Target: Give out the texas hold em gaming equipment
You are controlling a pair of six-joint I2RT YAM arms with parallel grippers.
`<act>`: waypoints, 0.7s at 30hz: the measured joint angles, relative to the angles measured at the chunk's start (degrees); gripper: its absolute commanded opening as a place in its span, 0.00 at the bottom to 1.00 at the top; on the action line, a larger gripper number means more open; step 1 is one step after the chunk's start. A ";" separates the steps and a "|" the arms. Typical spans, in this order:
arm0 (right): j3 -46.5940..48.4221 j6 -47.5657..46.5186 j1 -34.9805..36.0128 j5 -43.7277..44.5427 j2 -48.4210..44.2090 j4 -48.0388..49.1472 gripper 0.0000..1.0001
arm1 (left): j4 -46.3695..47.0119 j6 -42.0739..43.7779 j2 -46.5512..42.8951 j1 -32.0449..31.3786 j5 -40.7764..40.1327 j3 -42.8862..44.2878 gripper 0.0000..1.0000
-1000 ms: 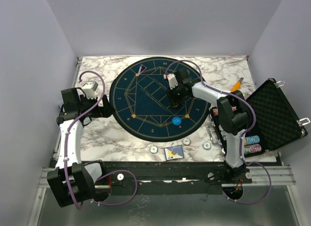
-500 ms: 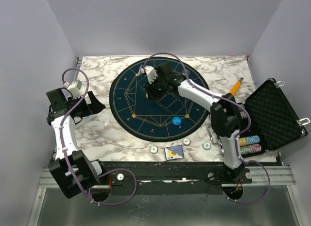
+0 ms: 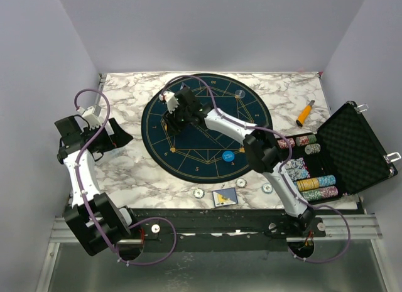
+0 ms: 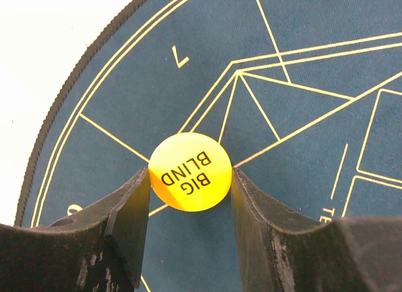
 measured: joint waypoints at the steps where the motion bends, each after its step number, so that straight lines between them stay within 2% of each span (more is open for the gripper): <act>1: 0.52 0.24 0.15 -0.02 0.57 0.46 0.38 | 0.00 0.00 0.00 0.22 0.07 0.00 0.98; 15: 6.97 0.98 0.96 1.11 5.90 2.64 0.39 | -0.02 0.00 0.00 1.16 2.67 0.00 0.98; 18: 8.11 0.96 0.96 1.51 7.10 3.02 0.41 | -0.02 0.00 0.00 1.16 3.02 0.00 0.99; 21: 8.41 0.90 0.96 1.97 7.96 3.45 0.51 | -0.02 0.00 0.00 1.16 3.39 0.00 0.98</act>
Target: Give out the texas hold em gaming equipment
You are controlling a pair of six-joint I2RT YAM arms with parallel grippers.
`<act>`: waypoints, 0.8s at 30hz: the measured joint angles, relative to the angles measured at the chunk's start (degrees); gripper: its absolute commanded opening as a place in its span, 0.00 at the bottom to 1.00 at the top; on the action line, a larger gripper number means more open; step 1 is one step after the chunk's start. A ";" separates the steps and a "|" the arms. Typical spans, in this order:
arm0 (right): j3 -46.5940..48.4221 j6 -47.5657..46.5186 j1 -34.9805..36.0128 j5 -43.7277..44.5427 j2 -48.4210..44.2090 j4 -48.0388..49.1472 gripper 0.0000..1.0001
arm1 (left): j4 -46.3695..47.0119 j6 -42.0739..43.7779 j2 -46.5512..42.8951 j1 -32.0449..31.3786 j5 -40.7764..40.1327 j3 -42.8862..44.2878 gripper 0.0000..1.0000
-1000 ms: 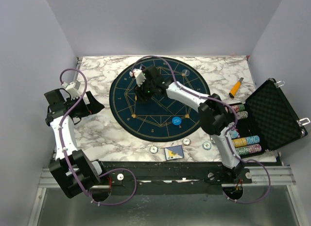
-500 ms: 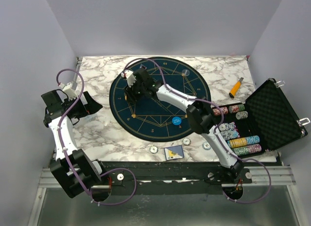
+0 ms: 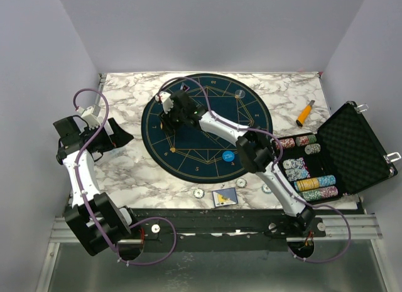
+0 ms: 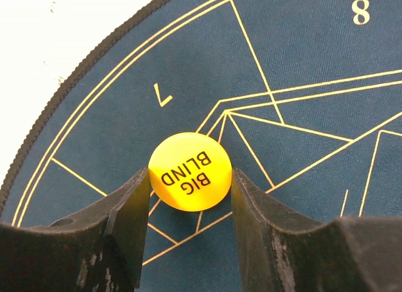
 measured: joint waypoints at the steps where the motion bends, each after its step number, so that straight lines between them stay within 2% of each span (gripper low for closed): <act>1: 0.13 -0.11 0.00 0.17 0.28 0.11 0.56 | 0.00 0.00 0.00 0.00 0.13 0.00 0.98; 7: 0.68 -0.22 0.00 0.72 1.31 -0.13 0.83 | 0.00 0.04 -0.13 0.00 1.42 0.00 0.98; 8: 0.74 -0.22 0.00 0.79 1.31 -0.13 0.84 | -0.02 0.07 -0.22 0.00 1.62 0.00 0.98; 12: 0.42 -0.24 0.00 0.79 0.68 -0.15 0.89 | -0.04 0.26 -0.57 0.00 2.14 0.00 0.99; 16: -3.85 -0.44 0.00 0.85 -4.37 -1.42 0.92 | -0.24 0.70 -0.61 0.00 2.51 0.00 0.98; 24: -20.17 -3.13 -0.81 1.03 -27.32 -3.61 0.93 | -2.23 3.30 -1.79 0.00 4.42 0.00 0.98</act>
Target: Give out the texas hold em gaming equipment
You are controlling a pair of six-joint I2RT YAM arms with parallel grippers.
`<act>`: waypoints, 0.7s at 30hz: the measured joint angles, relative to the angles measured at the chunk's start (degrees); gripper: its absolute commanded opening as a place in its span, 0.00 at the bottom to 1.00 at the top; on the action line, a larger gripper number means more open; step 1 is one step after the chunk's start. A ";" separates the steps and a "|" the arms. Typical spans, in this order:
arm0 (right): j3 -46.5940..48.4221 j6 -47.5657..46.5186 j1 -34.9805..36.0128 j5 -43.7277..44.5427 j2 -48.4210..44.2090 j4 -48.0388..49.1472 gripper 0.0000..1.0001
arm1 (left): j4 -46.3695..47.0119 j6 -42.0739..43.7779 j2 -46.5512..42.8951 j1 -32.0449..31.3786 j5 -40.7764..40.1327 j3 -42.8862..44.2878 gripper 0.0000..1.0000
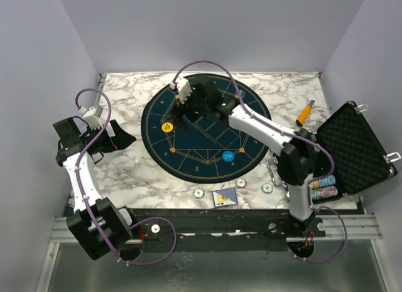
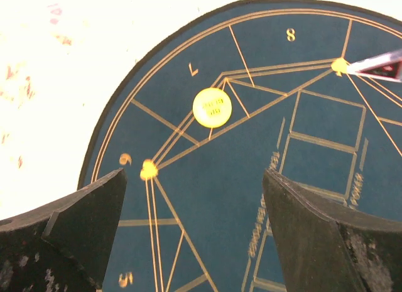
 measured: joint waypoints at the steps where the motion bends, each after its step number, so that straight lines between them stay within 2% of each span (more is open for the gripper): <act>1: -2.38 -0.57 -0.26 -0.04 -3.13 -0.13 0.93 | -0.20 0.33 -0.22 -0.02 0.20 0.00 0.98; 6: -15.10 -3.17 -3.56 -0.24 -16.24 -3.32 0.92 | -1.03 2.38 -1.20 -0.85 1.14 0.00 0.98; 10: -24.11 -4.76 -8.87 -1.05 -22.67 -7.82 0.92 | -1.33 4.24 -1.29 -4.46 0.94 0.00 0.98; 15: -34.53 -6.08 -16.90 -2.75 -29.86 -12.09 0.92 | -2.08 7.63 -2.12 -15.89 -2.99 0.00 0.98; 17: -38.40 -6.49 -20.02 -2.99 -33.24 -12.94 0.92 | -2.38 9.68 -2.69 -22.62 -5.73 -0.09 0.98; 21: -45.66 -6.95 -22.08 -0.17 -40.30 -12.68 0.93 | -3.32 14.25 -3.61 -34.91 -11.67 -1.11 0.98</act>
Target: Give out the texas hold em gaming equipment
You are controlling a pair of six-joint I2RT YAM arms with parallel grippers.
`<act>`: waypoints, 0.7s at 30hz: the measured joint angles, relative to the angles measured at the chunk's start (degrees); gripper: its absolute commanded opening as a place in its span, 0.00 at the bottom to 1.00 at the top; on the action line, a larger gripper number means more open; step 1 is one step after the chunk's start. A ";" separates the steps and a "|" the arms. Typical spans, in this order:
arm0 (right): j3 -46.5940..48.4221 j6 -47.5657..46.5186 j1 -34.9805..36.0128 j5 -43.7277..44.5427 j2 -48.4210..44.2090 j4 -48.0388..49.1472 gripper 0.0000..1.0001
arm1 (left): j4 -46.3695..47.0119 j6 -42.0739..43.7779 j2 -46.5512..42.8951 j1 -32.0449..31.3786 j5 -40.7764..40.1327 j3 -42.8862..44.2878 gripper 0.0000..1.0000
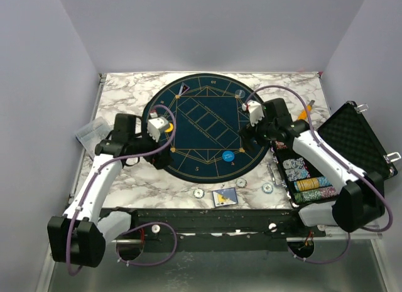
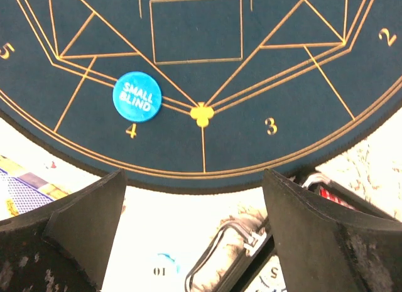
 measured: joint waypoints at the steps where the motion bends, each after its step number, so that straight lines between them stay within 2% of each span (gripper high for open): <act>1: -1.40 -0.02 -0.04 0.55 -1.44 0.04 0.93 | -0.46 1.05 -0.24 -2.38 -1.01 -0.31 0.98; 6: -5.29 0.17 -3.63 0.76 -6.49 0.98 0.93 | -2.69 6.60 -1.92 -16.70 -7.52 -2.40 0.98; 14: -8.09 0.79 -5.68 0.15 -5.97 3.37 0.93 | -2.64 10.60 -1.29 -39.63 -14.91 -5.66 0.93; 21: -8.13 1.22 -8.48 -3.13 -4.90 4.79 0.93 | 1.86 13.66 3.58 -50.64 -18.40 -9.07 0.88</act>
